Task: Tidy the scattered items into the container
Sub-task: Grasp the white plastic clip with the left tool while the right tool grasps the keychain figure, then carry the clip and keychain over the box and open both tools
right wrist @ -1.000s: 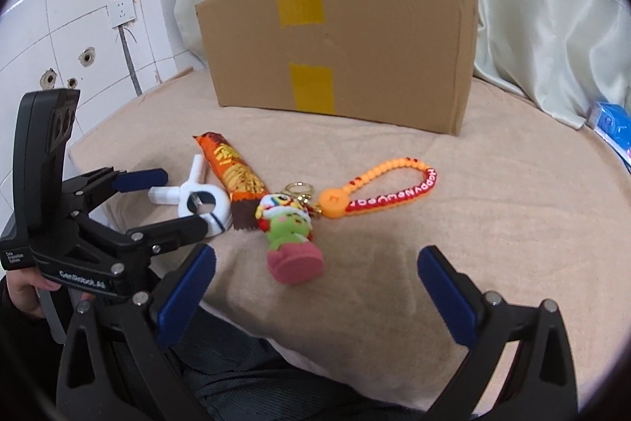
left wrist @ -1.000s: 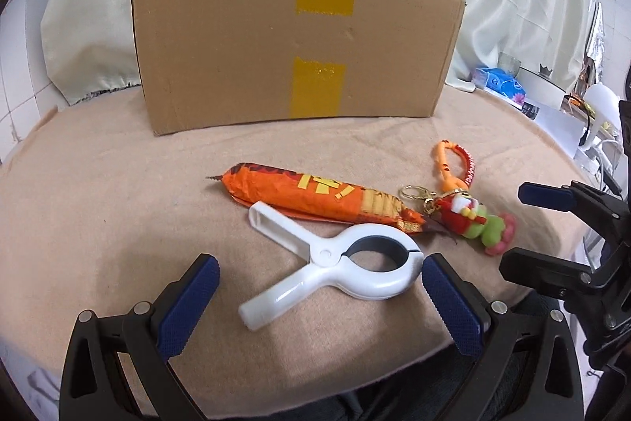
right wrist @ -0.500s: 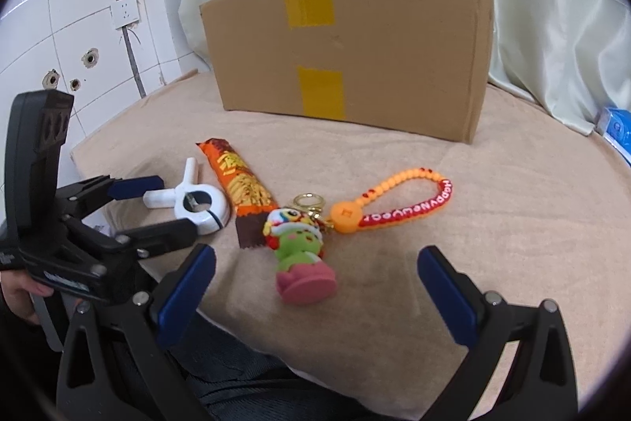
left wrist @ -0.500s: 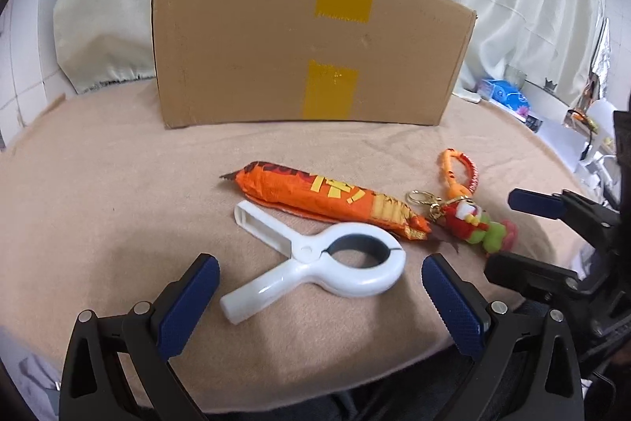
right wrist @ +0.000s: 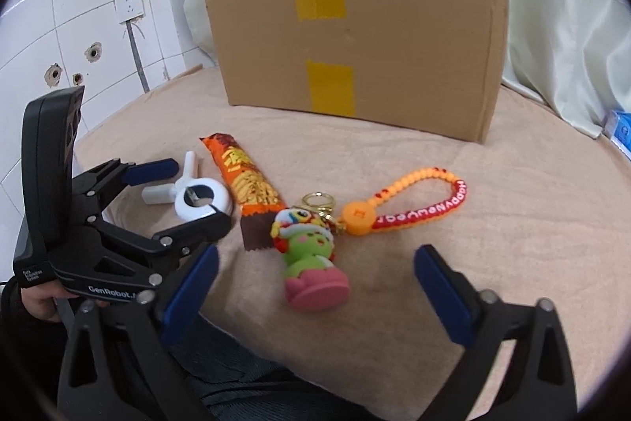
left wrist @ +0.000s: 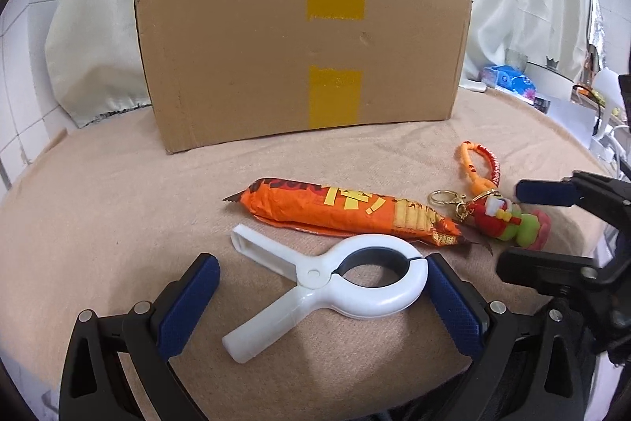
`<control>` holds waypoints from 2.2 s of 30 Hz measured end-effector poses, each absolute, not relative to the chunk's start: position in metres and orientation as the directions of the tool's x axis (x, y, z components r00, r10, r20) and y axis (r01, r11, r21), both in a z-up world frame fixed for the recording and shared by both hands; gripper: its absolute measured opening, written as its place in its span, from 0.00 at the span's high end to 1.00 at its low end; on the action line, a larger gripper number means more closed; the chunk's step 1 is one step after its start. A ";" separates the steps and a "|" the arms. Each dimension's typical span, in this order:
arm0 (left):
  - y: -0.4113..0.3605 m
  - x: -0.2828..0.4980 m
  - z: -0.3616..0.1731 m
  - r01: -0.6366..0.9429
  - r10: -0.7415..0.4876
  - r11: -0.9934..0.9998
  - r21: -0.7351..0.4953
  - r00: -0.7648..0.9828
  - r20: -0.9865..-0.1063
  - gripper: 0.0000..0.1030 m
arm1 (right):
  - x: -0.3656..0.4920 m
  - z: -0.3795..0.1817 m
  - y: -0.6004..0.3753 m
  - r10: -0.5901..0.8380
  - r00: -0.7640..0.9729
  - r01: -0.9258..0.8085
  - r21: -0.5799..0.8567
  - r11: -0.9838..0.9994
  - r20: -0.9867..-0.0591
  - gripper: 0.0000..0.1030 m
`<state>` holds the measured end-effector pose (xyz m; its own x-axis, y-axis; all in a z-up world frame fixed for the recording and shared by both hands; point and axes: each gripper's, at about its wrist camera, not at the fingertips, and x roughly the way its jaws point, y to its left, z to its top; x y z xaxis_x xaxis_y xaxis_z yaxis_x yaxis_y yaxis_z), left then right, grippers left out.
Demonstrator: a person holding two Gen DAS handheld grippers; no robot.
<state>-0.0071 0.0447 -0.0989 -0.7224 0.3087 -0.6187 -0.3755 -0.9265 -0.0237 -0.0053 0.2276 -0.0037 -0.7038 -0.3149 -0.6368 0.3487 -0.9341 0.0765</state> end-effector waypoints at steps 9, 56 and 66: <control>0.024 -0.020 -0.090 -0.395 0.381 -0.912 -0.112 -0.713 -0.589 0.24 | -0.010 -0.004 0.232 -0.324 -0.716 0.336 0.101 -0.936 -0.619 0.67; 0.017 -0.029 -0.013 -0.387 0.385 -0.916 -0.103 -0.782 -0.490 0.35 | -0.015 0.073 0.228 -0.314 -0.812 0.322 0.071 -0.944 -0.491 0.68; 0.011 -0.031 0.005 -0.384 0.382 -0.918 -0.096 -0.794 -0.473 0.35 | -0.024 0.086 0.227 -0.301 -0.827 0.309 0.064 -0.949 -0.475 0.68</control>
<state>-0.0312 0.0111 0.0051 -0.7940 0.3818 -0.4731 -0.3844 -0.9182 -0.0958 -0.0242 0.2269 0.0860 -0.8268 -0.3009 -0.4752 0.3089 -0.9490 0.0635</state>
